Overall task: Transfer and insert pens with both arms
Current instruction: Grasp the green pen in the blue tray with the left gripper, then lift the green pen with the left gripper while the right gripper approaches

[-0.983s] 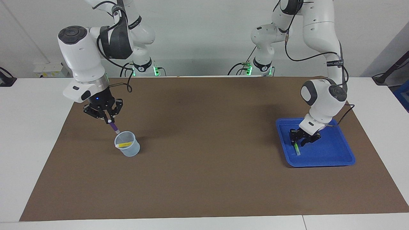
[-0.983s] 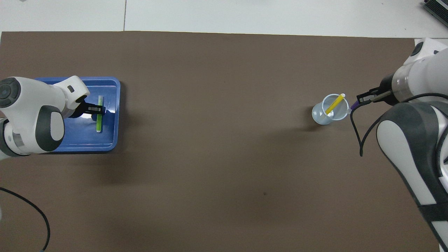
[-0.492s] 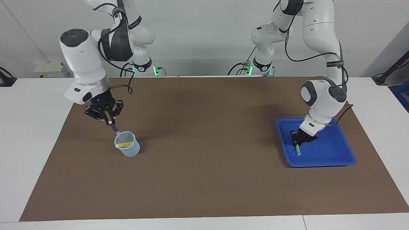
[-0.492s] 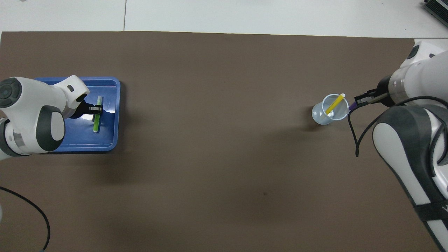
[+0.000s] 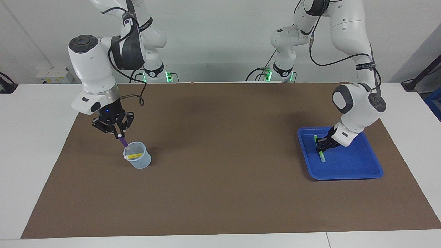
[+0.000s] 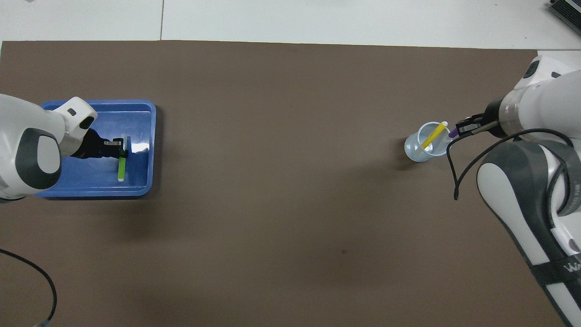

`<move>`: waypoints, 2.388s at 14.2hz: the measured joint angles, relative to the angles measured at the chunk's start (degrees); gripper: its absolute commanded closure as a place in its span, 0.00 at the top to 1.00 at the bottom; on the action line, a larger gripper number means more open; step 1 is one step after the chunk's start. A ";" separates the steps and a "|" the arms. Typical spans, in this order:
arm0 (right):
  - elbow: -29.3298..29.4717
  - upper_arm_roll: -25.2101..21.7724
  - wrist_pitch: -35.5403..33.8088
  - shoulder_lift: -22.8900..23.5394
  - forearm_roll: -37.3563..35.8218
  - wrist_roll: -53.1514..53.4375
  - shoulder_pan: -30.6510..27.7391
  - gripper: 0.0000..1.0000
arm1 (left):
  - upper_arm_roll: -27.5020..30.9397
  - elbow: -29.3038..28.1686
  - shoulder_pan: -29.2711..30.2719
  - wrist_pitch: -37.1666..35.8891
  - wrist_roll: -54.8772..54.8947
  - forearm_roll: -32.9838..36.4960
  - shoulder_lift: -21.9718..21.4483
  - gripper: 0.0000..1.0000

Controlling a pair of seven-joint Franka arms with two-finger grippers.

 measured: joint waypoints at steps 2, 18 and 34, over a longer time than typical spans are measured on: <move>-0.47 0.00 1.01 0.10 0.22 0.00 -0.03 0.00 | 0.12 1.14 1.21 -5.65 -1.20 -4.67 -0.47 0.00; -3.39 0.31 3.46 0.40 0.35 1.76 0.41 1.00 | -4.50 5.25 1.81 -20.49 -52.94 -19.71 -4.69 0.00; -3.50 0.84 9.14 0.41 16.60 24.86 7.83 1.00 | -5.31 5.28 -8.56 -18.37 -77.86 -35.59 -5.87 0.00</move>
